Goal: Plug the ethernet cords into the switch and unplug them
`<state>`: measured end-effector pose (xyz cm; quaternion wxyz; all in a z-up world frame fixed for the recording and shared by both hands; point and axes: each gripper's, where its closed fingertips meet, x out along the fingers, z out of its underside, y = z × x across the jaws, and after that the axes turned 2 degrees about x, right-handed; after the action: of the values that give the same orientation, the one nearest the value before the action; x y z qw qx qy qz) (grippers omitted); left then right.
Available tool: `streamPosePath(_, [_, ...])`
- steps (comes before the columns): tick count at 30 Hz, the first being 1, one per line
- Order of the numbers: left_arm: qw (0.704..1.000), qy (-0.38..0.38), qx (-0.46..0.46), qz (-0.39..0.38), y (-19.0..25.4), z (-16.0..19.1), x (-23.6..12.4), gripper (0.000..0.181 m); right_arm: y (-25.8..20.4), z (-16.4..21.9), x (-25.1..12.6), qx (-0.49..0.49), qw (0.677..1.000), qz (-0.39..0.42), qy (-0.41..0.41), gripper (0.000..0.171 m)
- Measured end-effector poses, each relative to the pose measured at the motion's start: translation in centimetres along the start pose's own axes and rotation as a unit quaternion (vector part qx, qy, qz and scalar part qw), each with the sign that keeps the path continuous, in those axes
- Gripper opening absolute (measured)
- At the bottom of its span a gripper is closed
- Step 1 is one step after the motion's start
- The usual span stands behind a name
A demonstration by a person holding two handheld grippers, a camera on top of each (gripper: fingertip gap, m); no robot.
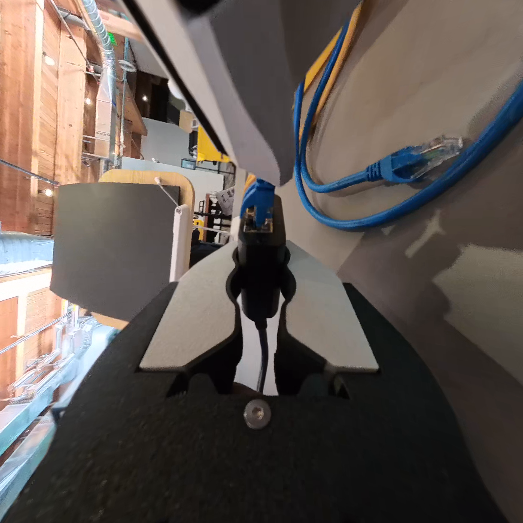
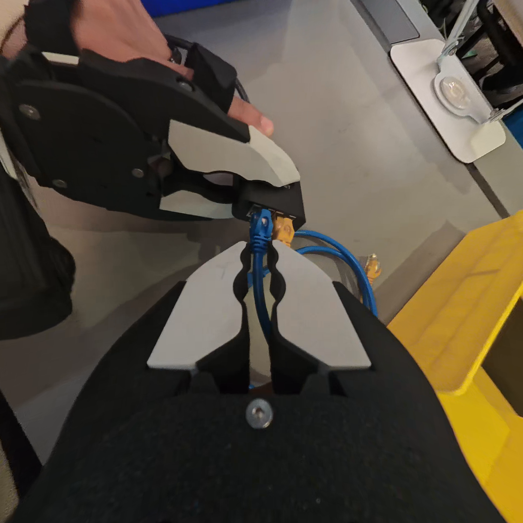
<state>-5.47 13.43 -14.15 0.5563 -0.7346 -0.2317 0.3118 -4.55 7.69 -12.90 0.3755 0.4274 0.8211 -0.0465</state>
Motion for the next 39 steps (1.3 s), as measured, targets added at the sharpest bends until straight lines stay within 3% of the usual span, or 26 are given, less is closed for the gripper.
streamPosePath(10, [0.999, 0.03, 0.0, 0.019, 0.5, -0.9, -0.2, 0.025, -0.4, 0.8, -0.8, 0.104, 0.991, -0.075, 0.04, 0.01])
streamPosePath(11, [0.999, 0.031, -0.001, 0.031, 0.8, -0.9, -0.2, 0.024, -0.5, 0.8, -0.7, 0.087, 0.993, -0.067, 0.04, 0.01])
streamPosePath(14, [0.998, 0.0, 0.005, 0.062, 1.8, 0.6, 0.4, 0.024, -0.7, 0.8, -0.8, -0.1, 0.995, 0.005, 0.025, 0.015])
streamPosePath(17, [0.997, 0.003, -0.016, 0.073, 1.6, 0.8, 0.5, 0.024, -0.4, 0.5, -0.9, -0.242, 0.969, 0.049, -0.009, 0.042])
streamPosePath(19, [0.997, 0.011, -0.023, 0.075, 1.5, 0.3, 0.2, 0.024, -0.1, 0.2, -0.4, -0.306, 0.95, 0.064, -0.01, 0.039])
streamPosePath(22, [0.996, 0.018, -0.022, 0.081, 1.8, -0.1, 0.0, 0.024, -0.1, -0.8, 0.3, -0.338, 0.94, 0.051, 0.012, 0.028])
streamPosePath(29, [0.996, 0.022, -0.03, 0.084, 1.6, -0.2, -0.1, 0.024, -0.5, -0.8, 1.5, -0.359, 0.933, 0.022, 0.007, 0.021])
streamPosePath(39, [0.997, 0.01, -0.029, 0.077, 1.3, 0.0, -0.1, 0.024, -0.1, -0.6, 1.7, -0.387, 0.921, 0.04, -0.005, 0.014])
